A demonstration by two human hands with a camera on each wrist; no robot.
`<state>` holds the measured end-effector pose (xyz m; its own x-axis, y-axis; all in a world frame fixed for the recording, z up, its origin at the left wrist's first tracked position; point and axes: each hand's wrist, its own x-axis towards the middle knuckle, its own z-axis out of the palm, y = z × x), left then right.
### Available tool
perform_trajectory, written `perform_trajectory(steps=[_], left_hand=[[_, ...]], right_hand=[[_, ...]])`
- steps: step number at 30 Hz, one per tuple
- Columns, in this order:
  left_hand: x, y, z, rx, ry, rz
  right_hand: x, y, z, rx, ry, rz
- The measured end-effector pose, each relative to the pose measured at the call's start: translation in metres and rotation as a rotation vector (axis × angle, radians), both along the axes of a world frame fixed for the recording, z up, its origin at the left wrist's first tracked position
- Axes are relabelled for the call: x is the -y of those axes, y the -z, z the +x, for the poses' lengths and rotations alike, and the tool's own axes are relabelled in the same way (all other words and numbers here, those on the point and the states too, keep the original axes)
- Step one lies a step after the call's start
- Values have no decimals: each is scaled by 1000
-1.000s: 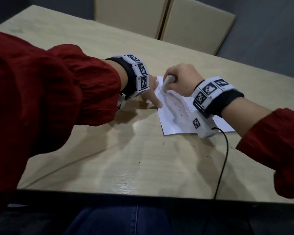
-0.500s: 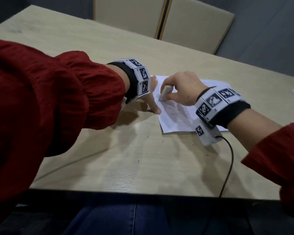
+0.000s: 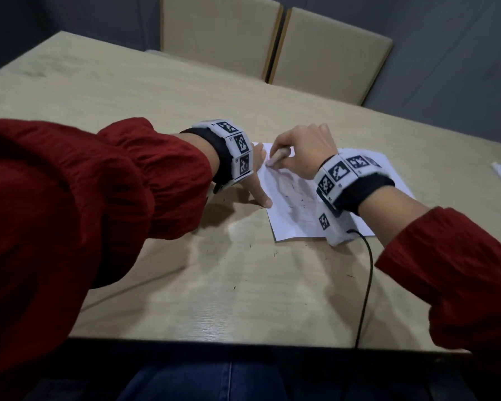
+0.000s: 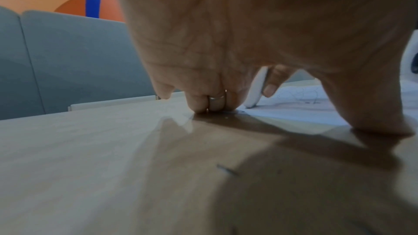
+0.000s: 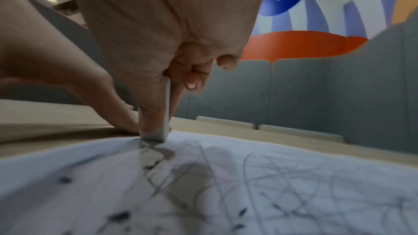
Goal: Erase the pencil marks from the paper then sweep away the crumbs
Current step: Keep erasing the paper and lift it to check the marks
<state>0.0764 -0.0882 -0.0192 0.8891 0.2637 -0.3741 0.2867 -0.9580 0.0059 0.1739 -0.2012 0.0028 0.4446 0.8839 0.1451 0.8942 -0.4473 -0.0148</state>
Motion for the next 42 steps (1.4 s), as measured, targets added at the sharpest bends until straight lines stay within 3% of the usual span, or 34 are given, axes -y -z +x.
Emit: perform_trajectory(steps=[4, 9, 13, 22, 35, 38, 42], left_hand=[[2, -1, 2, -2, 20, 33], [0, 1, 3, -16, 15, 42], [-2, 2, 2, -15, 17, 48], [-2, 5, 5, -25, -1, 56], [2, -1, 5, -24, -15, 64], [2, -3, 7, -27, -21, 52], [2, -2, 7, -27, -43, 48]], right_hand=[[19, -8, -19, 48, -73, -115], [65, -9, -39, -101, -89, -148], [95, -10, -52, -90, -98, -146], [36, -7, -34, -13, -50, -102], [123, -8, -63, -195, -128, -137], [117, -18, -56, -242, -134, -168], [77, -29, -35, -223, -68, -43]])
